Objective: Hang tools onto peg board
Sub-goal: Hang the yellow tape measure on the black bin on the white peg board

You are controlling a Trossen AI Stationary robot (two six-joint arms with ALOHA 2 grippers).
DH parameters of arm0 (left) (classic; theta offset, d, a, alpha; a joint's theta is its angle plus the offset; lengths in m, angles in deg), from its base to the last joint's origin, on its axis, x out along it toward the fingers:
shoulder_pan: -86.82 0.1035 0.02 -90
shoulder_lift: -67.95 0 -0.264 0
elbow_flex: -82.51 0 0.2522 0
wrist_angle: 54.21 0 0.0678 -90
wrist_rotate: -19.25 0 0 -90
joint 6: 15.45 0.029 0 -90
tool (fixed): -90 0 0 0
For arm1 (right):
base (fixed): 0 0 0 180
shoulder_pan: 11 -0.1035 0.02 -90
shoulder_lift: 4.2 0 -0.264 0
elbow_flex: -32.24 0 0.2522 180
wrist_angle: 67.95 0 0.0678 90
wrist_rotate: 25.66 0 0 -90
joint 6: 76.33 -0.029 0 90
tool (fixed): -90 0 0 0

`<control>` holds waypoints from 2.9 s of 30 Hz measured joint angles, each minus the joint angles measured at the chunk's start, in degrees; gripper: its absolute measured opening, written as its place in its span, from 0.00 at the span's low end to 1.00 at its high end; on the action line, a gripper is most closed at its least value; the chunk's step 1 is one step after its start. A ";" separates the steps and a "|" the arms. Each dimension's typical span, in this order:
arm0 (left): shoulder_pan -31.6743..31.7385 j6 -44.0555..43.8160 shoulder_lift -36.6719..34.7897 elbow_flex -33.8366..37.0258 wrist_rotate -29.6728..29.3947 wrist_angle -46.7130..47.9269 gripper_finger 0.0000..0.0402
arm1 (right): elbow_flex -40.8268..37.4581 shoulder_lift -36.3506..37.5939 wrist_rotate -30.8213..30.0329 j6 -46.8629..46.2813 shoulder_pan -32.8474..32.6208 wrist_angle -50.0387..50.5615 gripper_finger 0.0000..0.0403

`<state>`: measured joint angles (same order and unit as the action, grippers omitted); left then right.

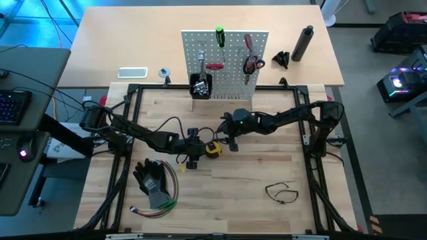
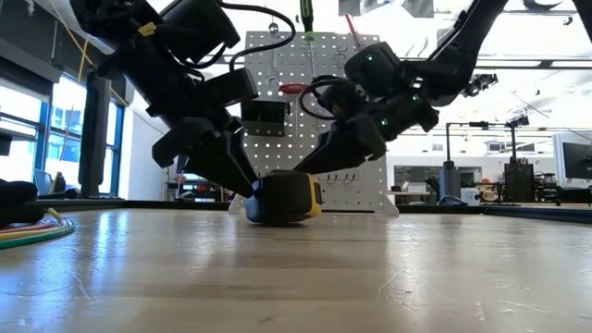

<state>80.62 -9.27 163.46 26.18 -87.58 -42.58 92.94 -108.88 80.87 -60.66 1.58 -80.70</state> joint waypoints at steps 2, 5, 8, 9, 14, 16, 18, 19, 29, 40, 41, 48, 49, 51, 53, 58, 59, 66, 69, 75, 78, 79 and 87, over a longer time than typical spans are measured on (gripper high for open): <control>0.08 0.16 0.00 0.00 -0.01 0.00 0.47 | 0.00 0.00 0.02 -0.02 0.32 -0.82 0.42; 0.48 0.58 0.00 0.00 0.23 -0.13 0.47 | 0.00 -0.40 0.00 0.04 0.62 -1.37 0.41; 1.17 1.22 0.00 0.04 0.48 -0.59 0.47 | 0.00 -2.16 -0.03 0.03 0.60 -1.91 0.39; 1.42 1.47 0.00 0.04 0.52 -0.62 0.47 | -0.02 -2.82 -0.17 -0.12 0.59 -2.64 0.38; 2.86 1.49 0.11 0.15 0.78 -0.18 0.47 | 0.13 -5.21 -1.84 -0.64 0.92 -5.72 0.35; 3.29 1.57 0.22 0.17 1.41 -0.22 0.47 | 0.10 -5.22 -2.04 -0.42 1.16 -5.84 0.34; 3.94 1.80 0.22 0.17 2.80 -0.22 0.47 | 0.02 -5.25 -2.17 -0.37 1.28 -6.10 0.34; 4.23 1.88 0.22 0.17 3.39 -0.22 0.47 | 0.02 -5.25 -1.93 -0.37 1.60 -6.09 0.34; 7.33 3.05 0.23 0.17 8.14 -0.78 0.47 | -0.04 -5.35 -1.72 -0.35 2.56 -3.52 0.34; 10.12 3.35 2.15 0.09 14.72 -2.45 0.47 | -0.09 -5.38 -3.04 -0.16 3.51 0.68 0.34; 10.12 3.30 2.41 0.07 14.80 -2.67 0.47 | -0.11 -5.38 -3.07 -0.16 3.52 1.35 0.34; 10.29 1.38 2.95 0.07 14.90 -2.49 0.47 | -0.11 -5.38 -3.26 -0.33 3.82 4.89 0.34; 10.32 1.20 2.95 0.07 14.90 -2.49 0.47 | -0.11 -5.38 -3.26 -0.33 3.82 5.27 0.34; 10.33 0.41 2.95 0.07 14.71 -2.33 0.47 | -0.09 -5.35 -3.28 -0.34 3.82 5.79 0.34; 10.32 -0.21 2.95 0.07 13.38 -1.60 0.47 | -0.06 -5.34 -3.63 -0.37 3.92 6.53 0.34; 10.27 -1.68 2.84 -0.06 10.44 0.36 0.47 | 0.02 -5.25 -3.86 -0.61 4.36 7.99 0.34; 10.27 -2.09 2.80 -0.07 10.26 0.53 0.47 | 0.02 -5.25 -3.86 -0.60 4.44 8.04 0.34; 10.29 -4.36 2.80 -0.07 10.25 0.95 0.51 | 0.06 -5.21 -3.06 1.17 4.67 8.77 0.39; 10.32 -4.59 2.73 -0.07 10.09 1.48 0.55 | 0.13 -5.18 -3.00 1.32 5.03 9.55 0.45; 10.30 -4.42 -0.23 0.10 8.43 6.80 0.56 | 0.15 -5.09 0.18 2.45 6.22 12.39 0.54; 10.32 -4.87 -3.15 0.28 8.43 7.64 0.56 | 0.12 -4.68 1.71 2.88 6.29 13.44 0.54; 10.11 -5.51 -4.22 0.65 8.86 6.88 0.56 | 0.06 -4.44 2.36 2.94 6.29 13.87 0.54; 6.22 -9.54 -5.97 3.04 6.23 -1.18 0.56 | -0.11 -3.19 4.59 3.54 4.99 16.22 0.54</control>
<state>86.84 -18.81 157.49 29.22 -81.35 -43.76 92.83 -112.07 85.47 -57.13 6.57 -64.47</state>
